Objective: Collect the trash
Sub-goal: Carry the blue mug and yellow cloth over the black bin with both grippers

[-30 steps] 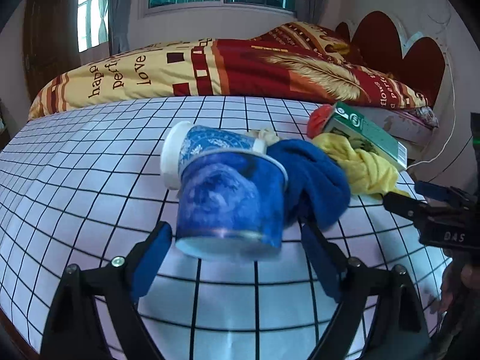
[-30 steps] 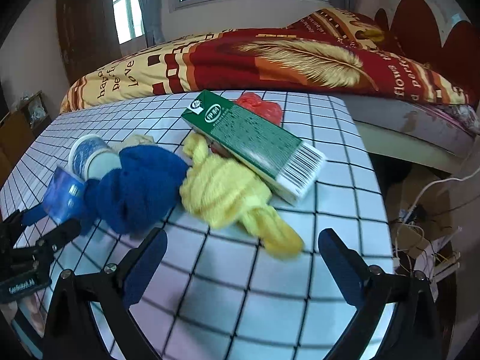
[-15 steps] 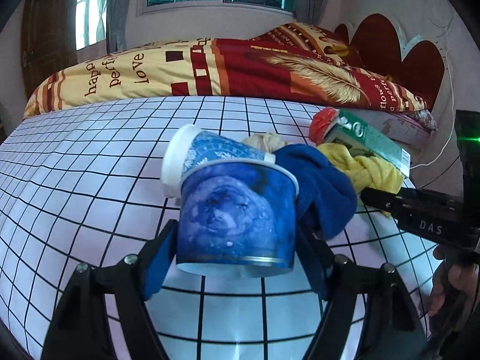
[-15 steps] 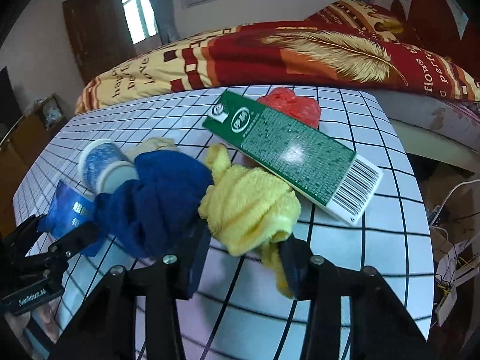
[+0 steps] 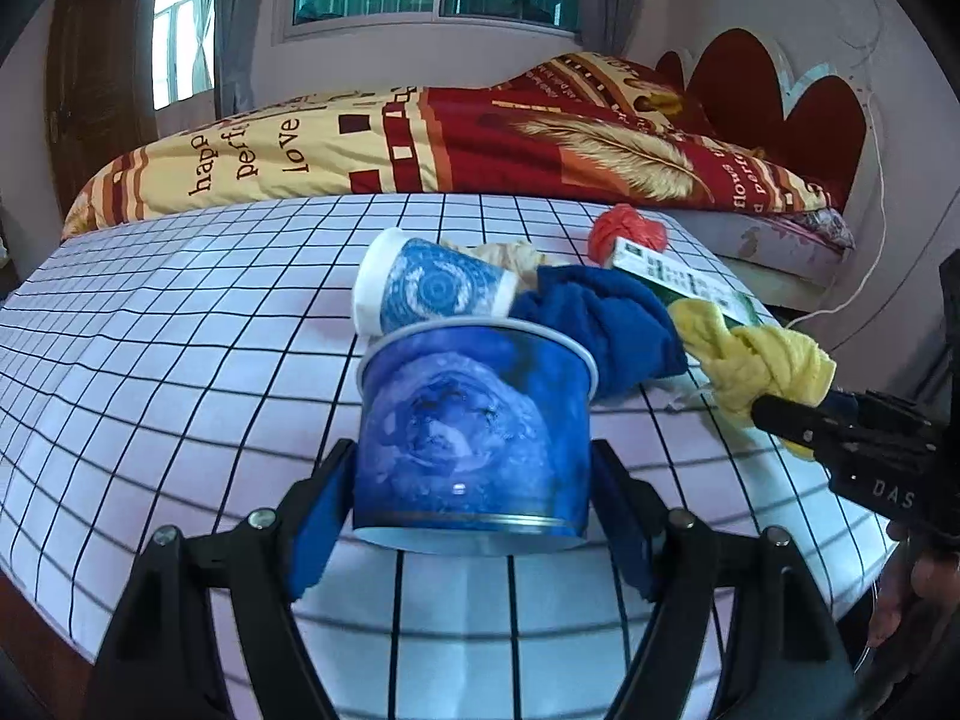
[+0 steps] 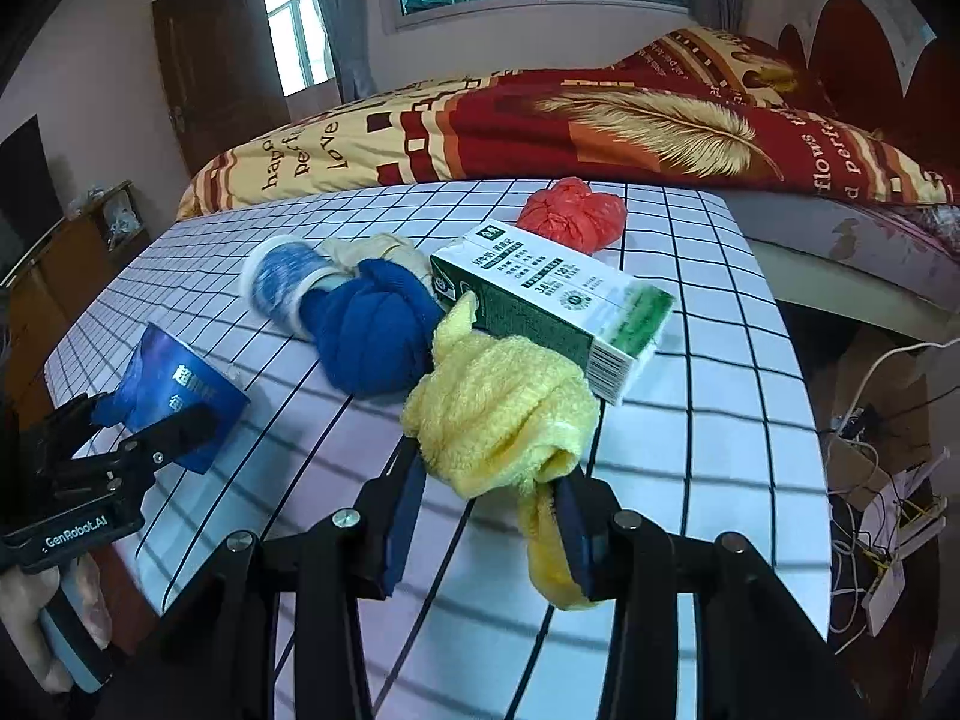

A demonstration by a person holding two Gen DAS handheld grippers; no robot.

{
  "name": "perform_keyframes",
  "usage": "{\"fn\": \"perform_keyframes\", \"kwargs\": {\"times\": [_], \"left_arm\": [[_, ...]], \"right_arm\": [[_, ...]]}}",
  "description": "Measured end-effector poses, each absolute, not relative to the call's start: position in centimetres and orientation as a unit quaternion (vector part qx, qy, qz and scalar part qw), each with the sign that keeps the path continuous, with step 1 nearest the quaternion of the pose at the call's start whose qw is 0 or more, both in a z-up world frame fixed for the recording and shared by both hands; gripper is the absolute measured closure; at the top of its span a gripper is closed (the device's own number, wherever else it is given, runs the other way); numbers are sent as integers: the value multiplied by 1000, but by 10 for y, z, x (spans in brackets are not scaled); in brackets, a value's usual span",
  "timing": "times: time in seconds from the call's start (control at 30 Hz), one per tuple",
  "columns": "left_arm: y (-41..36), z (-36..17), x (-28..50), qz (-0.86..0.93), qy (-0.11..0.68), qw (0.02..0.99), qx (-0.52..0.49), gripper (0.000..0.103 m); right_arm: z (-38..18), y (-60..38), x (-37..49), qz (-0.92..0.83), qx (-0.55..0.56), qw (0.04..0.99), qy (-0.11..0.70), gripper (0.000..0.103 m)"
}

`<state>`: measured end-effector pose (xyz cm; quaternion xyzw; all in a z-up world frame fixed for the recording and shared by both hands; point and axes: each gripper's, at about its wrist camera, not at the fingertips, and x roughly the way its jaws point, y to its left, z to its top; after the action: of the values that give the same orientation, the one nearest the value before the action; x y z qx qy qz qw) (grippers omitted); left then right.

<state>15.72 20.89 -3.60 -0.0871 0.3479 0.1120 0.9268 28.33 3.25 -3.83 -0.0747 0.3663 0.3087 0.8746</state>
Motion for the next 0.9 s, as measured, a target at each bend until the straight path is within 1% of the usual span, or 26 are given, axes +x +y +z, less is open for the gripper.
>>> {"fn": "perform_keyframes", "kwargs": {"times": [0.5,0.9], "left_arm": [[164,-23,118,82,336,935,-83,26],[106,-15,115,31,333,940,-64,27]], "right_arm": [[-13,-33,219,285,-64,898,328,61],[-1,-107,187,237,-50,918,312,61]]}}
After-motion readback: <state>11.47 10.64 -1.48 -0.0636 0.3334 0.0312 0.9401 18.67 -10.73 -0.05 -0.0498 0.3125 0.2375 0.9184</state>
